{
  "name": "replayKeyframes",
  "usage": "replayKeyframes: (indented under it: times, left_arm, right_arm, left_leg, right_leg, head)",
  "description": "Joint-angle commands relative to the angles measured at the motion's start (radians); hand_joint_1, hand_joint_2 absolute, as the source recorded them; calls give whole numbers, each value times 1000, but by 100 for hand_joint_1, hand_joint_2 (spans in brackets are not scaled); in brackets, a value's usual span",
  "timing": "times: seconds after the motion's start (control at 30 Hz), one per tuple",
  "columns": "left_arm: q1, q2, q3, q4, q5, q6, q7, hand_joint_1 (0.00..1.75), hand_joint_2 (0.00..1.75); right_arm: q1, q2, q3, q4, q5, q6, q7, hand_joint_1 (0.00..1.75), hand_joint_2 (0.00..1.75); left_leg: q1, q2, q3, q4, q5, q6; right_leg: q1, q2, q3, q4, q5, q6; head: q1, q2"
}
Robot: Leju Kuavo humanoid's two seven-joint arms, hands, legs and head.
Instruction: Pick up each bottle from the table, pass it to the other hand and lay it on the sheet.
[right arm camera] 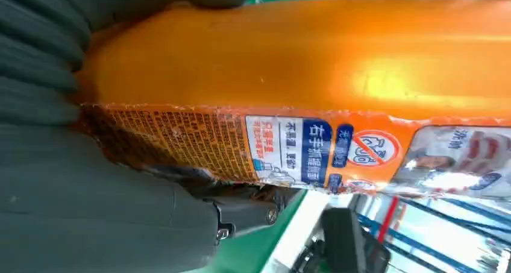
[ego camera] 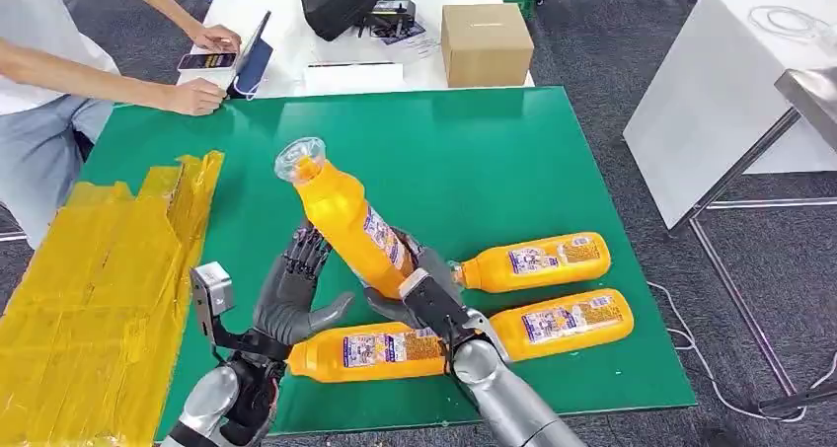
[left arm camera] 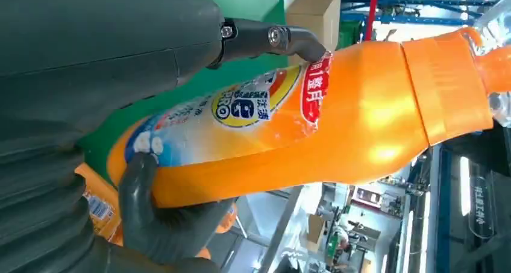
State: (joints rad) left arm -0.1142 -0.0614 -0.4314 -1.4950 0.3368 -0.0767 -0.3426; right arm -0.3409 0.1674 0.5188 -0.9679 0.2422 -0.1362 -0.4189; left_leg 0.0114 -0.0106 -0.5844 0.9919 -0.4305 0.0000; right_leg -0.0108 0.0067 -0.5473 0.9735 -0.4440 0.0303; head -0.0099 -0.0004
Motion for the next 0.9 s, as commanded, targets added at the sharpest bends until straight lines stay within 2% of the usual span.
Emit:
replayKeyframes:
  times: [0.03,0.13,0.17,0.23,0.87,0.9]
  left_arm:
    - [-40,19,-27,39,0,-9,4,0,175]
    - [-36,14,3,52,10,-5,11,0,175]
    - [-27,8,27,55,69,-35,24,0,175]
    - [-22,8,43,54,71,-47,24,0,175]
    - [-37,-7,72,84,57,-48,40,0,175]
    - [-34,-11,79,80,54,-37,33,14,175]
  right_arm:
    - [-98,14,178,164,196,-106,25,175,175]
    - [-67,18,259,119,323,-197,27,175,175]
    - [-62,15,326,104,424,-242,51,175,175]
    - [-46,14,353,68,468,-263,97,175,175]
    - [-59,4,397,38,529,-276,119,175,175]
    - [-60,4,398,35,526,-271,122,175,175]
  left_leg:
    - [0,2,2,0,-1,0]
    - [0,2,5,-1,-1,0]
    - [0,1,4,-1,-1,0]
    - [0,2,4,-1,-1,0]
    - [0,-1,3,-1,-1,0]
    - [1,0,2,0,-1,0]
  right_leg:
    - [0,1,2,-1,0,-1]
    - [1,0,5,-1,-1,-1]
    - [1,0,4,-2,-1,-1]
    - [1,0,4,-2,-1,-1]
    - [1,-3,3,-1,-2,-1]
    - [1,-3,2,-1,-1,-1]
  head:
    - [0,0]
    - [0,0]
    - [0,0]
    - [0,0]
    - [0,0]
    - [0,0]
